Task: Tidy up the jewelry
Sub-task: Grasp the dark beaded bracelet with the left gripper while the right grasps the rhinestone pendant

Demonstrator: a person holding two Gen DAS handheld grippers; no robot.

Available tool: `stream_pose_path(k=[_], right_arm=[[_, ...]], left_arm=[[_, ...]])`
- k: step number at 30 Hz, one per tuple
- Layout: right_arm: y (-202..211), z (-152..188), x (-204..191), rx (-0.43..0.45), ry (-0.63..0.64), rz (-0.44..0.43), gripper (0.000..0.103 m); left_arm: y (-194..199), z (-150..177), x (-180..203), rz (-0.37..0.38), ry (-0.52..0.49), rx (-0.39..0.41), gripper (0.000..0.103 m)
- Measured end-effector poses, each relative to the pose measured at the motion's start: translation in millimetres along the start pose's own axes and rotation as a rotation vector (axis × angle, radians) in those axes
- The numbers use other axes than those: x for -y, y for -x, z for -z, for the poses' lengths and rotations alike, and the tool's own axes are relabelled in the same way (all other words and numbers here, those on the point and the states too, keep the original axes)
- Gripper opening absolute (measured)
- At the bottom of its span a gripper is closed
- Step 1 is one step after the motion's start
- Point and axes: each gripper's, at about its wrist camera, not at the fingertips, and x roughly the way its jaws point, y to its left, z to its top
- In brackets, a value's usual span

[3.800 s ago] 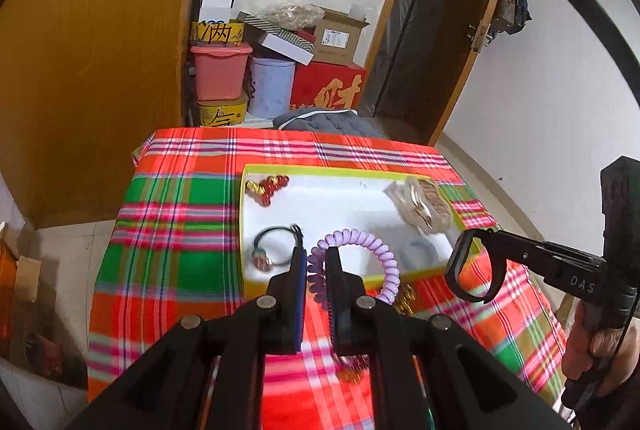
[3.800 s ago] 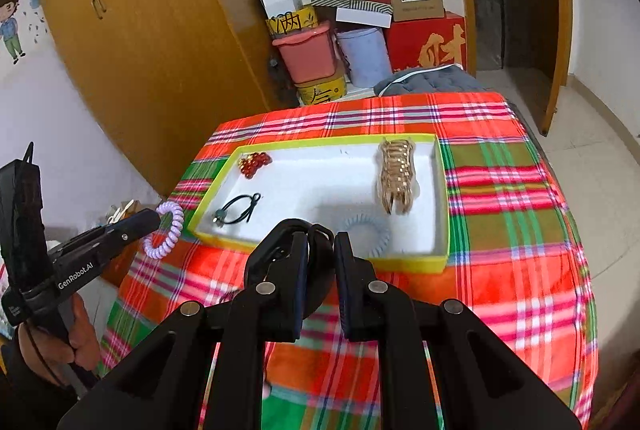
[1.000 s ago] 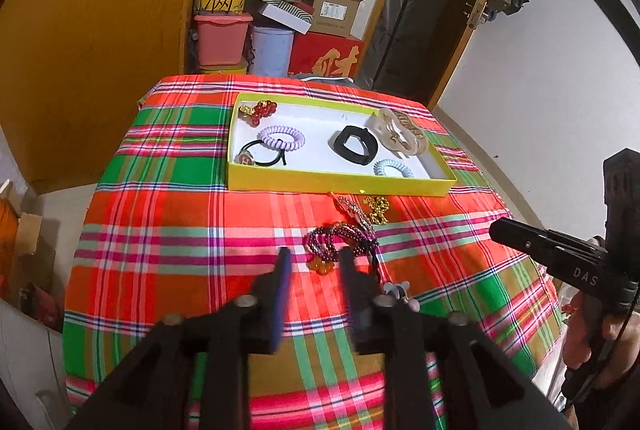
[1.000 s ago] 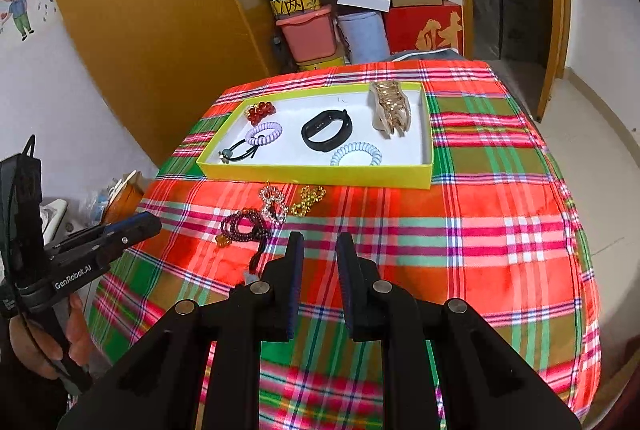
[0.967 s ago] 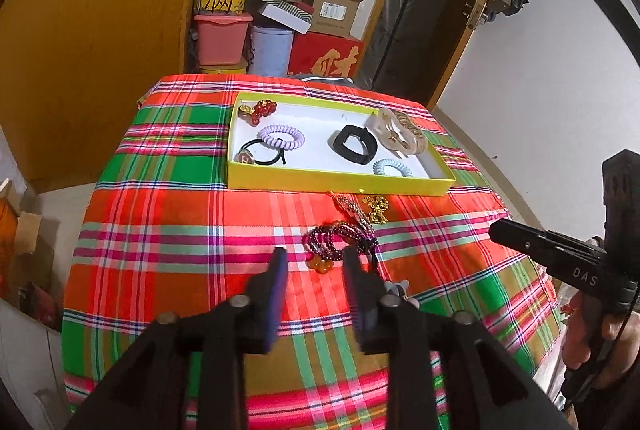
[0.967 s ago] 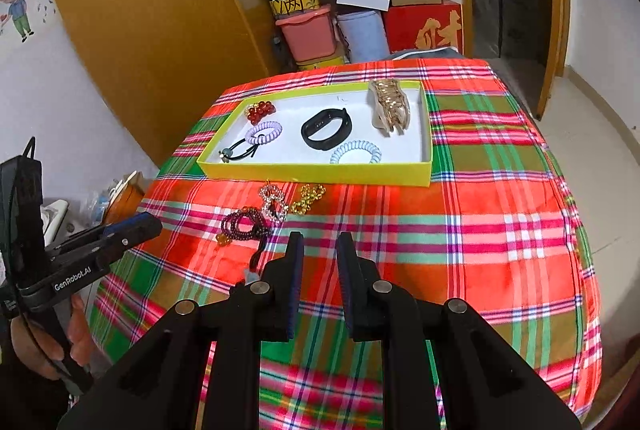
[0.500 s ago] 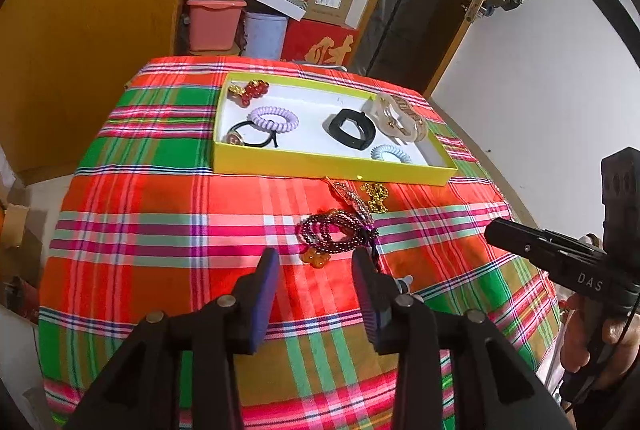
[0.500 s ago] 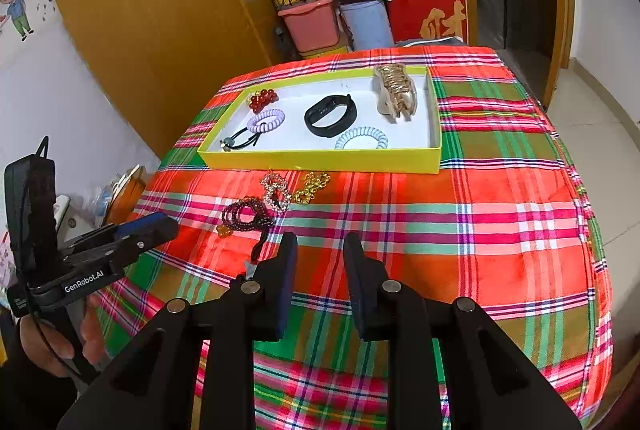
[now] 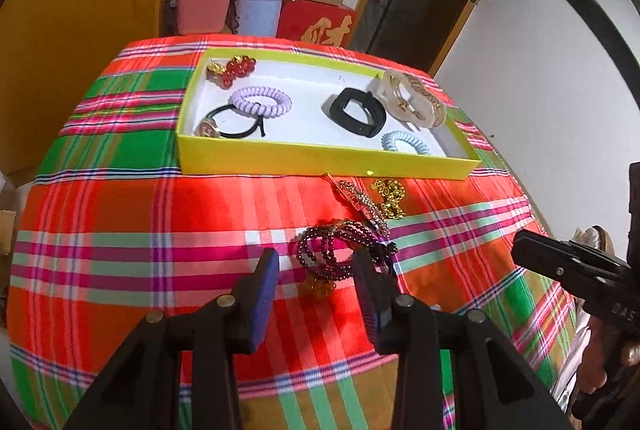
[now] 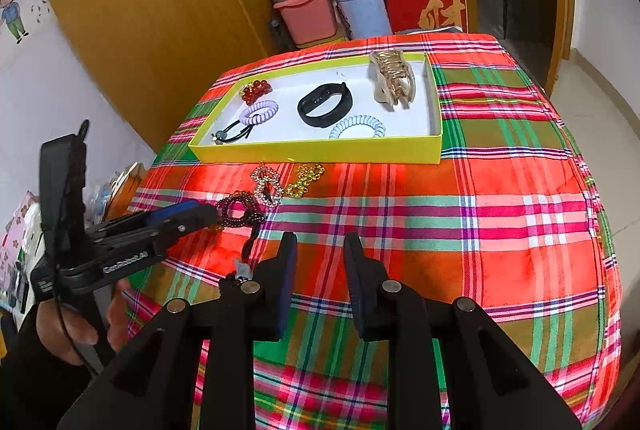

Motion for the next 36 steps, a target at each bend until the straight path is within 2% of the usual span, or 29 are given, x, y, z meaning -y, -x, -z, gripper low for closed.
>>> stream_pose_path(k=[6, 7, 8, 10, 11, 25, 36], right_arm=[[-6.5, -1.1, 0.9, -0.009, -0.004, -0.004, 0.024], [-7.6, -1.5, 0.6, -0.009, -0.004, -0.006, 0.024], [-8.5, -2.2, 0.6, -0.01, -0.003, -0.007, 0.024], [-10.2, -3.7, -0.2, -0.009, -0.001, -0.009, 0.024], [-11.5, -4.8, -1.0, -0.009, 0.0, -0.011, 0.024], [-29.2, -12.0, -13.1, -0.029, 0.03, -0.029, 0.024], [-57.3, -22.4, -35.8, -0.055, 0.11, -0.042, 0.025]], left_arm=[[-13.1, -1.7, 8.7, -0.034, -0.047, 0.009, 0.038], [-13.9, -1.8, 9.8, -0.047, -0.056, 0.012, 0.034], [-14.6, -1.6, 10.5, -0.07, -0.065, 0.016, 0.023], [-14.5, -1.4, 7.5, -0.076, -0.058, 0.018, 0.008], [-13.9, -1.2, 4.6, -0.068, -0.048, 0.02, 0.007], [11.8, 5.8, -19.0, -0.043, 0.018, 0.062, 0.006], [30.5, 8.3, -43.6, -0.041, 0.085, 0.09, 0.006]])
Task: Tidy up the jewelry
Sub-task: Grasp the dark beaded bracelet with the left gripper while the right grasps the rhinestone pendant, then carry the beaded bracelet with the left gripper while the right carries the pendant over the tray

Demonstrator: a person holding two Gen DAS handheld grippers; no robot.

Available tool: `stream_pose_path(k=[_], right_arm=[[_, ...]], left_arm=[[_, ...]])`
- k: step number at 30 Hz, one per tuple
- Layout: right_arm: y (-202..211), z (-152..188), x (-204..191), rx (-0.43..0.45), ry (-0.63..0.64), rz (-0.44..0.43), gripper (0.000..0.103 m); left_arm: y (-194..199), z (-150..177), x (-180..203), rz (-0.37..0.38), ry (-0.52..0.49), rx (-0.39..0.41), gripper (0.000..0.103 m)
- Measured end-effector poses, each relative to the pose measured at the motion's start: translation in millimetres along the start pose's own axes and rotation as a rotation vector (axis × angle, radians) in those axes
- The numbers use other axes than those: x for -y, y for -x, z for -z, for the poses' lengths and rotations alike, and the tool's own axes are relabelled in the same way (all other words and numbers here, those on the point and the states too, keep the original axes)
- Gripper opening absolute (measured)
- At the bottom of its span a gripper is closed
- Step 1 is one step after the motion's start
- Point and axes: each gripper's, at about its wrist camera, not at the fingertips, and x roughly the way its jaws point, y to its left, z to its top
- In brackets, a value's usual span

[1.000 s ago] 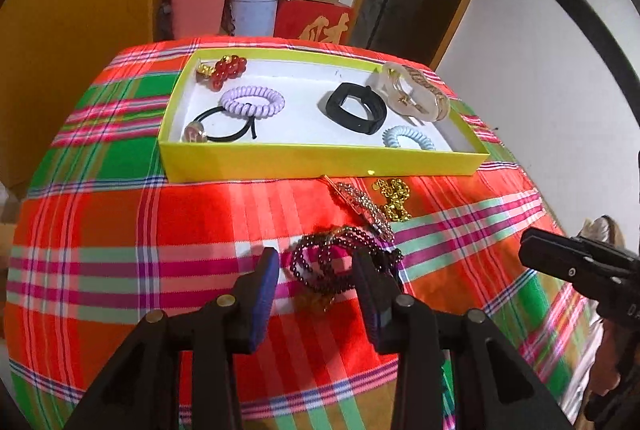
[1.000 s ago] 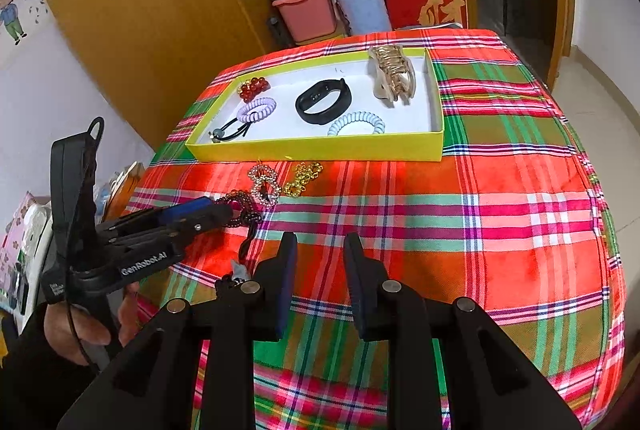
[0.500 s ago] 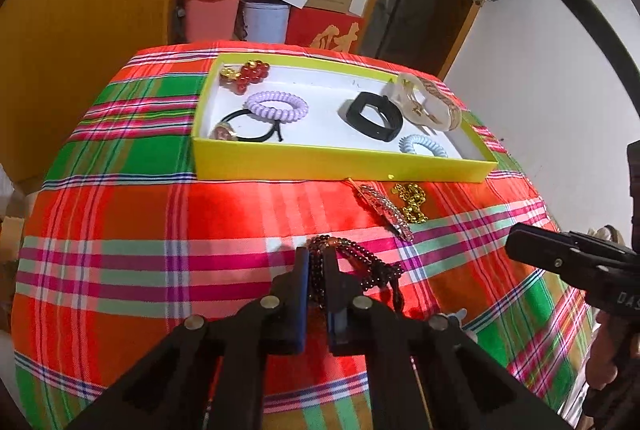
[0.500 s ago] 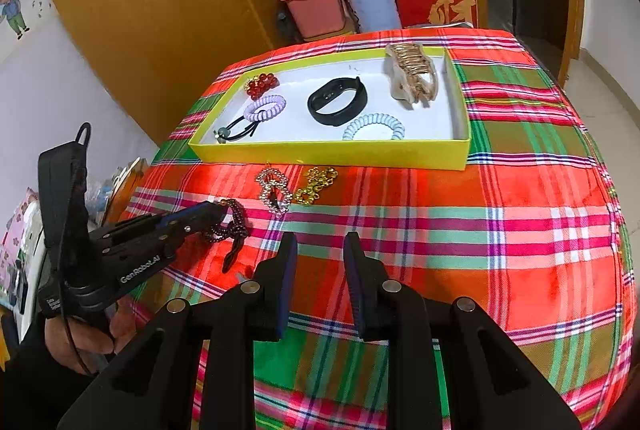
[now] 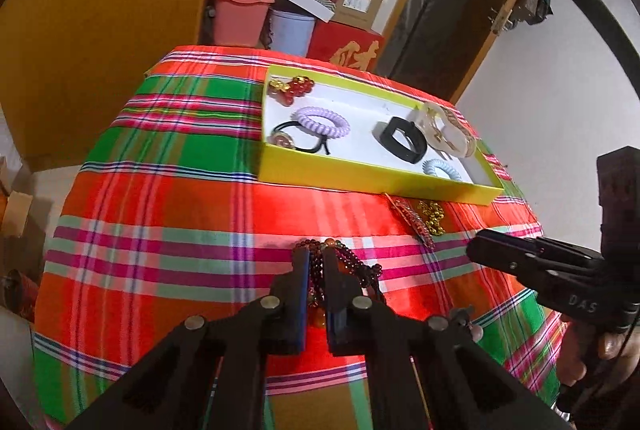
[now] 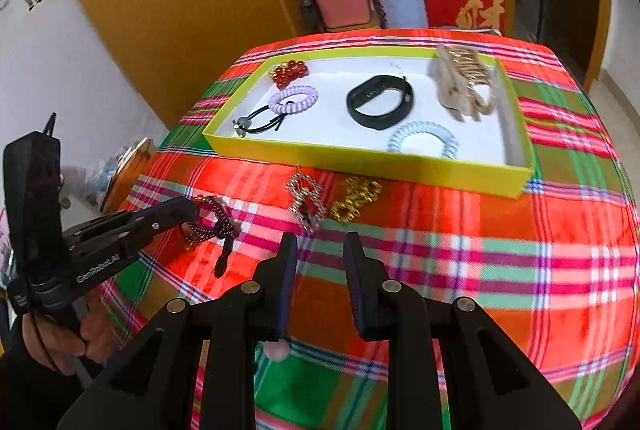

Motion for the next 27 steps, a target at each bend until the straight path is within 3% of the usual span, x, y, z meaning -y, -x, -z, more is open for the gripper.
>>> stream_pose_path(k=[5, 20, 23, 27], right_arm=[[-15.5, -7.6, -9.6, -0.016, 0.043, -0.004, 0.03], [-53.7, -26.0, -28.8, -0.061, 0.151, 0.059, 0.03], [-54.8, -27.3, -27.0, -0.059, 0.145, 0.071, 0.016], [-51.4, -27.8, -24.9, -0.044, 0.142, 0.068, 0.007]], left_arm=[[6.2, -0.5, -9.2, -0.003, 0.016, 0.012, 0.006], [11.5, -1.1, -21.0, 0.012, 0.037, 0.02, 0.006], [12.4, -2.4, -19.3, 0.018, 0.033, 0.022, 0.006], [13.8, -5.5, -15.2, 0.021, 0.026, 0.028, 0.006]])
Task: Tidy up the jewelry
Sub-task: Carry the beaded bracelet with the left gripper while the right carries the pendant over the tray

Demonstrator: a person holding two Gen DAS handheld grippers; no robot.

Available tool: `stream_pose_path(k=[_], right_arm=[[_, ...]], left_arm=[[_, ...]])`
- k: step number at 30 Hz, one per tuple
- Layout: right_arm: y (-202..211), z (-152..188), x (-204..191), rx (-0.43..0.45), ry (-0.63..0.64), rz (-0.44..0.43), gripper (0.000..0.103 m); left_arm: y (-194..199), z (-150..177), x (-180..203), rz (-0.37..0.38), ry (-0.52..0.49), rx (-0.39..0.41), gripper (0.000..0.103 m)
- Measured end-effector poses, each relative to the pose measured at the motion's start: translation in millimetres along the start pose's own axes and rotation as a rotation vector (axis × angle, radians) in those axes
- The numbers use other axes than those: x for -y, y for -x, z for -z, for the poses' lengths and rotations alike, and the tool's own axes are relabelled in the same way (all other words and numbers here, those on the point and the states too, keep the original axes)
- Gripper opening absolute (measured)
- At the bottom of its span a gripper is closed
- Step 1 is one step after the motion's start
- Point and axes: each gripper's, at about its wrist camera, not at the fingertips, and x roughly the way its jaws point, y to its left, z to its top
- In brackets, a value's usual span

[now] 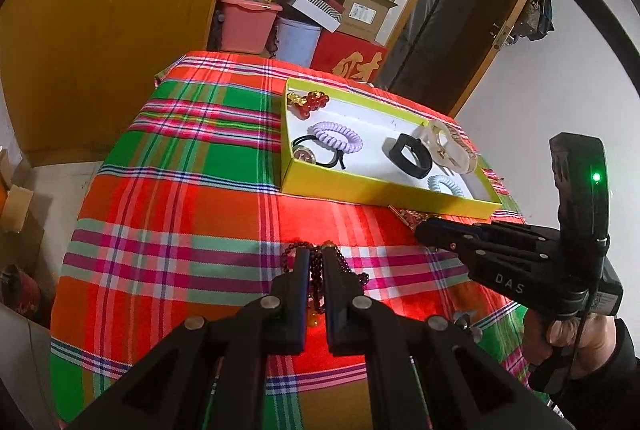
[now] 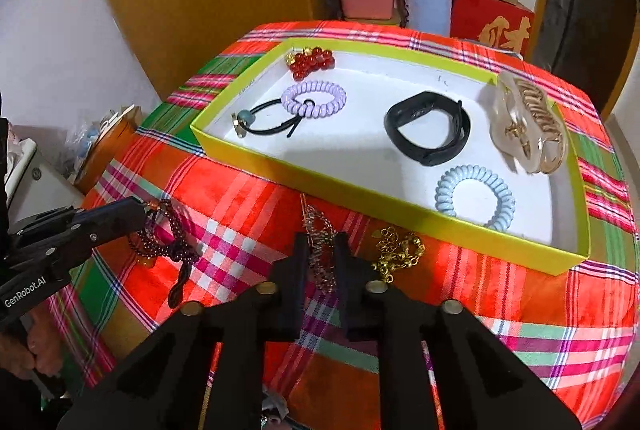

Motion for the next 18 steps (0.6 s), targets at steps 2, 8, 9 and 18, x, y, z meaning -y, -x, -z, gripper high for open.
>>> stream_pose_path(k=[2, 8, 9, 18], right_arm=[[1.7, 0.1, 0.9, 0.0, -0.005, -0.011, 0.007], [10.0, 3.0, 1.1, 0.015, -0.013, -0.022, 0.007], [12.7, 3.2, 0.7, 0.02, -0.014, -0.024, 0.007], [49.2, 6.6, 5.5, 0.081, -0.048, -0.035, 0.007]], left_arm=[[0.3, -1.2, 2.3, 0.002, -0.003, 0.002, 0.006], [6.5, -5.9, 9.0, 0.006, -0.018, 0.014, 0.003], [7.8, -6.8, 10.1, 0.007, -0.02, 0.017, 0.003], [21.8, -14.4, 25.6, 0.026, -0.05, 0.047, 0.003]])
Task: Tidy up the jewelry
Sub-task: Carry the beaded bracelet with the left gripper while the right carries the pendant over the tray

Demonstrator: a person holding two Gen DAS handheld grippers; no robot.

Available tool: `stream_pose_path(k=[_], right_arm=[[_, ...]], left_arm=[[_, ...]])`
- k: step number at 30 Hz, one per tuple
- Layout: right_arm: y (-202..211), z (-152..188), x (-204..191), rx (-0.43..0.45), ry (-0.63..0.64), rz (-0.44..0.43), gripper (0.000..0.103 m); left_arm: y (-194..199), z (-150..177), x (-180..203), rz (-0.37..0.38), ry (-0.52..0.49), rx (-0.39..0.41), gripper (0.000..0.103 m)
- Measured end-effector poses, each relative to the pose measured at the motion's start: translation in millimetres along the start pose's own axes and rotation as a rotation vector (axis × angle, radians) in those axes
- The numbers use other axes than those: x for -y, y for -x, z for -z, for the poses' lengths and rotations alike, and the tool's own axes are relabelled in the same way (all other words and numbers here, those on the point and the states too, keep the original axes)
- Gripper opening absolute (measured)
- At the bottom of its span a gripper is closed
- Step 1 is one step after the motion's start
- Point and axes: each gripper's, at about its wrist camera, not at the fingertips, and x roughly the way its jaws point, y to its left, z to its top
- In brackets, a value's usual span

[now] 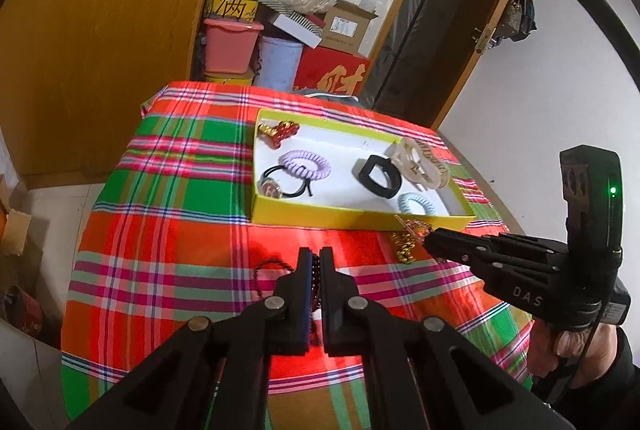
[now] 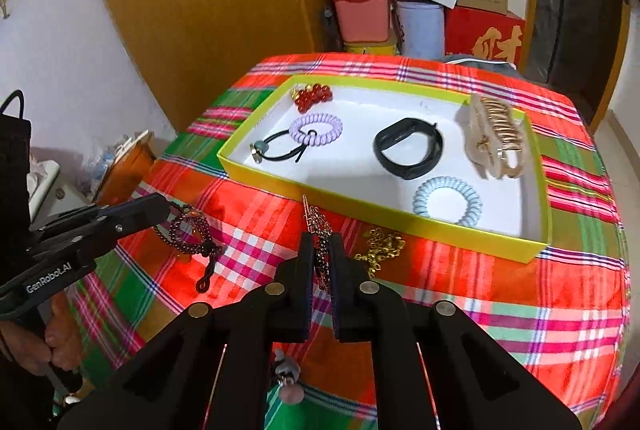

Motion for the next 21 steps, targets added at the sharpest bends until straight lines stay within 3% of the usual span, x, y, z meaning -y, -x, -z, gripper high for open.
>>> stream_pose_path(k=[21], right_arm=[[53.1, -0.1, 26.2, 0.086, -0.055, 0.036, 0.007]], left_arm=[[27.8, -46.2, 44.7, 0.049, -0.095, 0.069, 0.003]])
